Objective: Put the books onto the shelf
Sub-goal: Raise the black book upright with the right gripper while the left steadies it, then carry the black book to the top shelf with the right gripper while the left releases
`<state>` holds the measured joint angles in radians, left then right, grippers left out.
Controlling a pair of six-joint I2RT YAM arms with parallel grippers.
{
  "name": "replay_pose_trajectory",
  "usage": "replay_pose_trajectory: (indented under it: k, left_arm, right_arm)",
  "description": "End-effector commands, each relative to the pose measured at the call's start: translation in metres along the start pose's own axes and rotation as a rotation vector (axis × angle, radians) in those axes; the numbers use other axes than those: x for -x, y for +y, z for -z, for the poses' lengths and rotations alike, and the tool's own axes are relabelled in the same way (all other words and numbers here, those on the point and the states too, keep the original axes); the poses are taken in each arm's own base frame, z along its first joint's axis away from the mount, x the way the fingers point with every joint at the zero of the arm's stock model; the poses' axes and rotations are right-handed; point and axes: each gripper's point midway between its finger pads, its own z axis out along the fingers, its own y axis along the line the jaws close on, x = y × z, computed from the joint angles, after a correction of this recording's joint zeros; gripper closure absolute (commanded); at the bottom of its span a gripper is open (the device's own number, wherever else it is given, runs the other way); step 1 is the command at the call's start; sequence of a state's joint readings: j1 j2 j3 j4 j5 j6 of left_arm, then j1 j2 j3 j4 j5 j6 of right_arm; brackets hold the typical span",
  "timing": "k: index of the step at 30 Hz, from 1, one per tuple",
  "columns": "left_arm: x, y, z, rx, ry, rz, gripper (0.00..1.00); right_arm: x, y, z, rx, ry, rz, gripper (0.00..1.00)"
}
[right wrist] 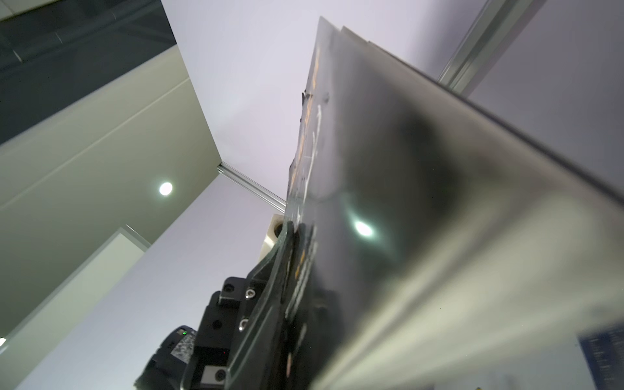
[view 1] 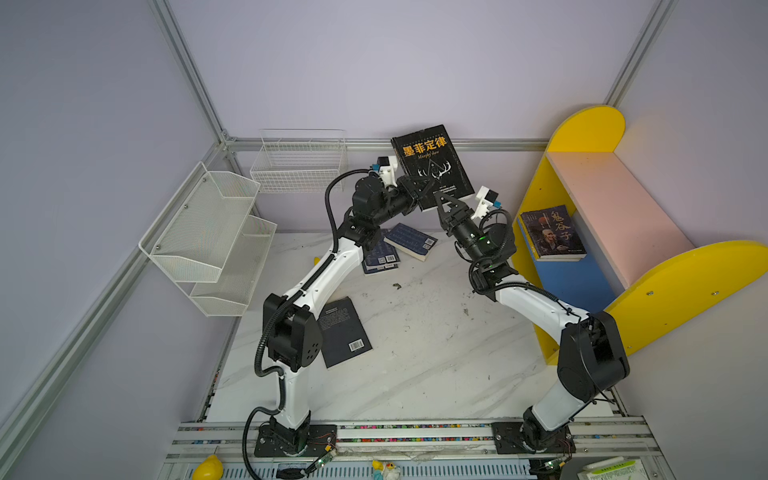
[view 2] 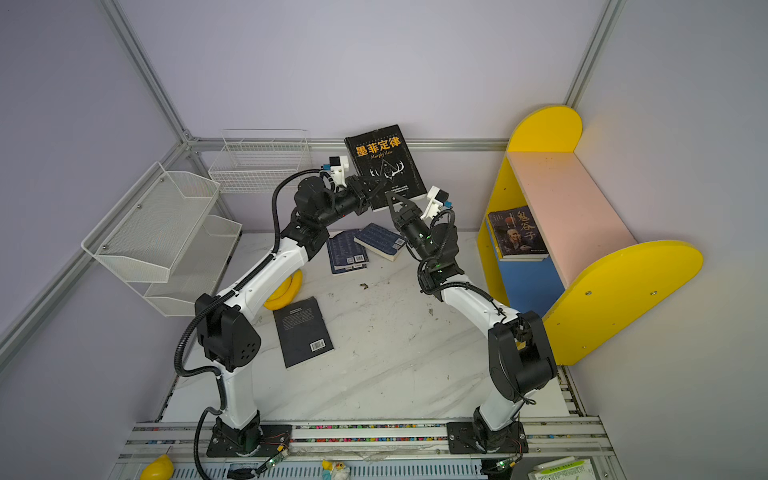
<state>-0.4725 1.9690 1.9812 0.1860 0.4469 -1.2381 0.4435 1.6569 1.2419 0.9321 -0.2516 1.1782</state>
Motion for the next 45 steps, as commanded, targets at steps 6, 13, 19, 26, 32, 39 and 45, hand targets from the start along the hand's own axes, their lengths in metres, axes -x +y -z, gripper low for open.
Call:
replay_pose_trajectory:
  k: [6, 13, 19, 26, 32, 39, 45]
  left_arm:
    - [0.011, -0.057, 0.021, -0.111, -0.047, -0.149, 0.66]
    - [0.026, -0.039, 0.040, -0.021, -0.099, -0.215, 0.48]
    - [0.024, -0.017, 0.049, 0.030, -0.106, -0.210, 0.46]
    - [0.017, -0.002, 0.048, 0.023, -0.082, -0.170, 0.46]
    - [0.015, 0.003, 0.047, 0.007, -0.064, -0.148, 0.46]
    - [0.020, 0.012, 0.056, 0.005, -0.075, -0.121, 0.46]
    - [0.026, 0.022, 0.059, 0.006, -0.090, -0.096, 0.46]
  right_arm:
    - [0.042, 0.012, 0.010, -0.117, -0.124, 0.027, 0.88]
    - [0.113, 0.060, 0.027, -0.247, -0.223, 0.208, 0.91]
    - [0.155, 0.090, 0.047, -0.352, -0.286, 0.270, 0.91]
    - [0.210, 0.116, 0.073, -0.433, -0.369, 0.338, 0.91]
    - [0.266, 0.114, 0.098, -0.495, -0.396, 0.367, 0.91]
    - [0.305, 0.084, 0.128, -0.574, -0.412, 0.319, 0.91]
    - [0.319, 0.060, 0.137, -0.627, -0.378, 0.277, 0.91]
